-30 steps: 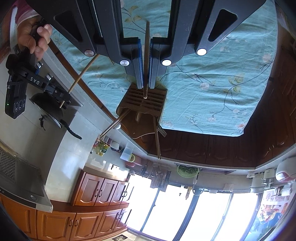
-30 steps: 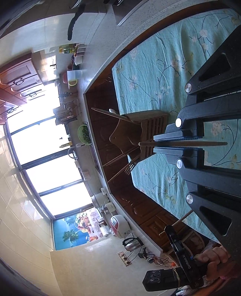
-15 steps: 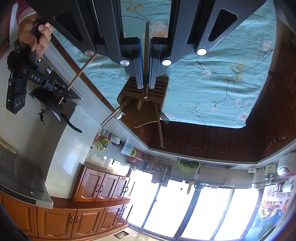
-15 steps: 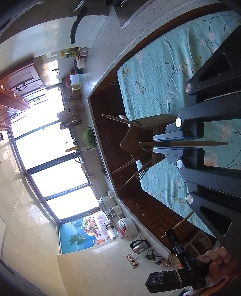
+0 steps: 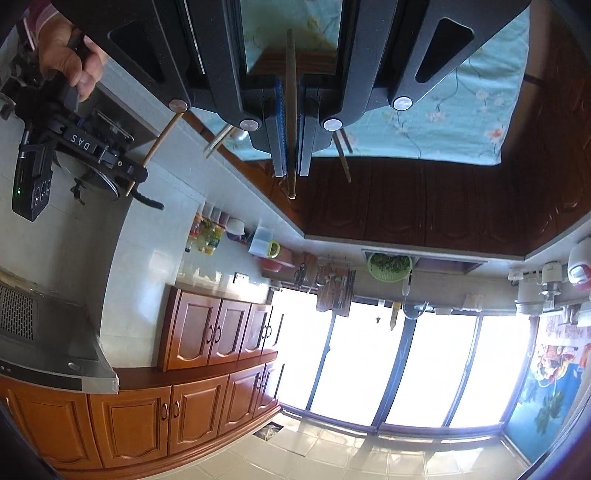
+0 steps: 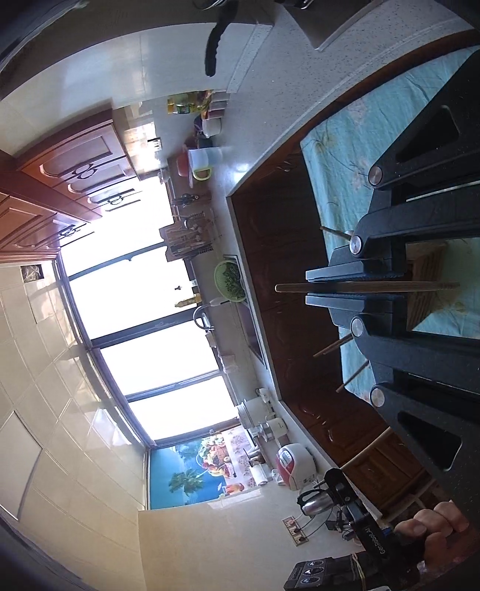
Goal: Organize utensils
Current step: 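Insert the chopstick into the holder with the left tool while the right tool inserts its own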
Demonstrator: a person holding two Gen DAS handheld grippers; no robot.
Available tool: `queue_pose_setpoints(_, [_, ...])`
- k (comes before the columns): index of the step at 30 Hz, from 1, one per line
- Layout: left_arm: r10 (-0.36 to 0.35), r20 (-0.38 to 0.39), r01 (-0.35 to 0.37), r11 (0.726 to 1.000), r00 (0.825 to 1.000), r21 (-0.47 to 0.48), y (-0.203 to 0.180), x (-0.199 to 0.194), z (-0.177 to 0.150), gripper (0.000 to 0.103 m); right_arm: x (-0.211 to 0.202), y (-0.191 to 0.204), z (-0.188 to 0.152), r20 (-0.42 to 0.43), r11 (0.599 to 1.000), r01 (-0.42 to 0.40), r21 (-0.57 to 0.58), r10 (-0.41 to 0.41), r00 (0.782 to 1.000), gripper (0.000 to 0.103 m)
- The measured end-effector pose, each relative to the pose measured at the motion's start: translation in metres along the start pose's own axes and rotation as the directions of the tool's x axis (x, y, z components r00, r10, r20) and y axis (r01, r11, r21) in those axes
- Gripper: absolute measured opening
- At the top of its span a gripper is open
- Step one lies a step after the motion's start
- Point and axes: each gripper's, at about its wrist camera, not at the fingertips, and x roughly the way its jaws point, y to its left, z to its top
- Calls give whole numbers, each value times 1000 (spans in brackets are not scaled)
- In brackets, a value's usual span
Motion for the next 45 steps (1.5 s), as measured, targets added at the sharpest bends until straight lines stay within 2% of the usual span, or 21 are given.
queue_pose_setpoints(4, [16,44,-15,1000,999,-7,4,34,15,4,19,-2,22,43,1000,15,4,-15,999,5])
queue_pose_setpoints(8, [43,61,-41,999,997,-25,9,72,9,4,40,-4,25,57,999,36,3,-36,998,5])
queue_pose_setpoints(12, [78,59,-75,996,995,-44,9,103,-14,4,58,-8,15,54,999,49,5,-49,997,5])
queue_pose_setpoints(20, [88,0,-87,993,996,-77,10,145,-58,4,79,-18,-28,-6,998,67,17,-67,998,5])
queue_pose_setpoints(24, [89,-41,-92,992,995,-84,15,157,-74,4,87,-26,-47,-49,996,78,36,-76,996,5])
queue_pose_setpoints(30, [89,-79,-97,991,993,-97,25,161,-79,4,97,-35,-62,-106,995,88,48,-83,991,6])
queue_pose_setpoints(45, [100,-106,-110,990,989,-87,35,145,-78,5,97,-33,-62,-119,995,90,47,-84,989,6])
